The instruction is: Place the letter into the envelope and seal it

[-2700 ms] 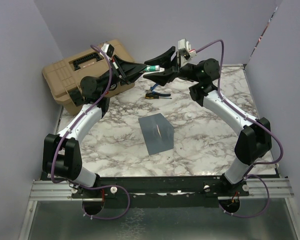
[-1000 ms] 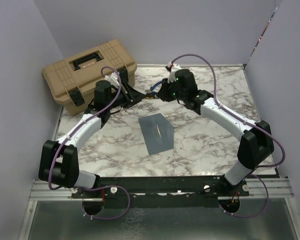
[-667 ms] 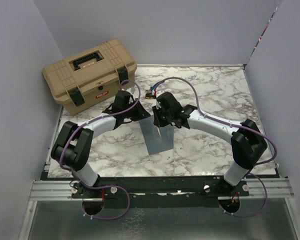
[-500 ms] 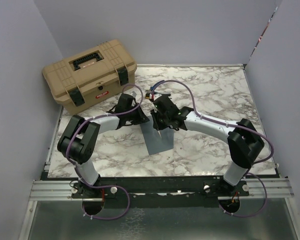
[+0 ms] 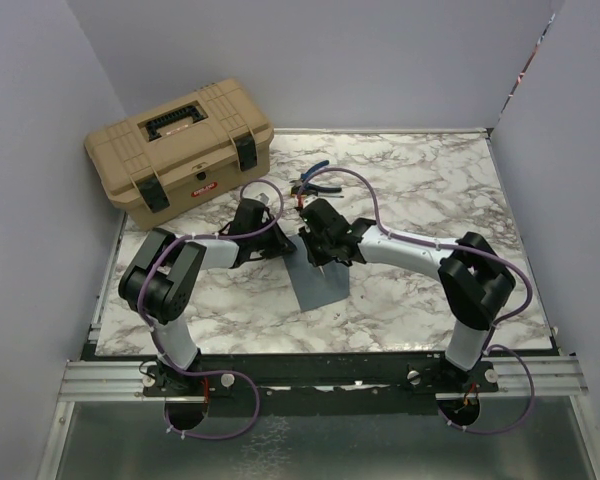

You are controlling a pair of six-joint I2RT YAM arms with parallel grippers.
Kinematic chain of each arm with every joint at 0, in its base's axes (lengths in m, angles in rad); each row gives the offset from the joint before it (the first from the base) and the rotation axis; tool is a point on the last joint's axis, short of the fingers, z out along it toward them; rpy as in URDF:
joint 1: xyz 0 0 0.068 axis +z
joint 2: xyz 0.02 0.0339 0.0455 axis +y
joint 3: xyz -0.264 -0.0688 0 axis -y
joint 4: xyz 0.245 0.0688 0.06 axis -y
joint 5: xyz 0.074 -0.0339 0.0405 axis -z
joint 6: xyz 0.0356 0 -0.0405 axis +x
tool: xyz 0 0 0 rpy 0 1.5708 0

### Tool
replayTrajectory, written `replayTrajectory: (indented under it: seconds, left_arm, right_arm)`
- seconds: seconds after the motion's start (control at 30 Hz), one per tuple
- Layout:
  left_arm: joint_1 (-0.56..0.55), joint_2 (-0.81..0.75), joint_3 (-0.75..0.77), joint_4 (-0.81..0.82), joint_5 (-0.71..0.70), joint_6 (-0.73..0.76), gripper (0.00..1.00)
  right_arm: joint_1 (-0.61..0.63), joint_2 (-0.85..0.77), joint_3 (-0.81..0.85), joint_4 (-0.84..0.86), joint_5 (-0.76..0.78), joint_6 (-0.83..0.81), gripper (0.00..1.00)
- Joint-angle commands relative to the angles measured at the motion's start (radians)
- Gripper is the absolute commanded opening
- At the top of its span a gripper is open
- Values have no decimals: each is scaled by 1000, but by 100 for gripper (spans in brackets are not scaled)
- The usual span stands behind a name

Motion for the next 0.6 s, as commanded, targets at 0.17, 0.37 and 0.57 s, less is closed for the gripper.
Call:
replayTrajectory:
  seconds: [0.17, 0.37, 0.57]
  left_arm:
    - [-4, 31, -36, -111, -77, -32, 6]
    - [-5, 42, -40, -120, -88, -41, 4]
    - [-4, 51, -38, -120, -89, -43, 3]
  right_arm:
    - [49, 24, -63, 26, 106, -23, 0]
    - [68, -7, -117, 17, 135, -20, 0]
    - [71, 19, -129, 49, 154, -22, 0]
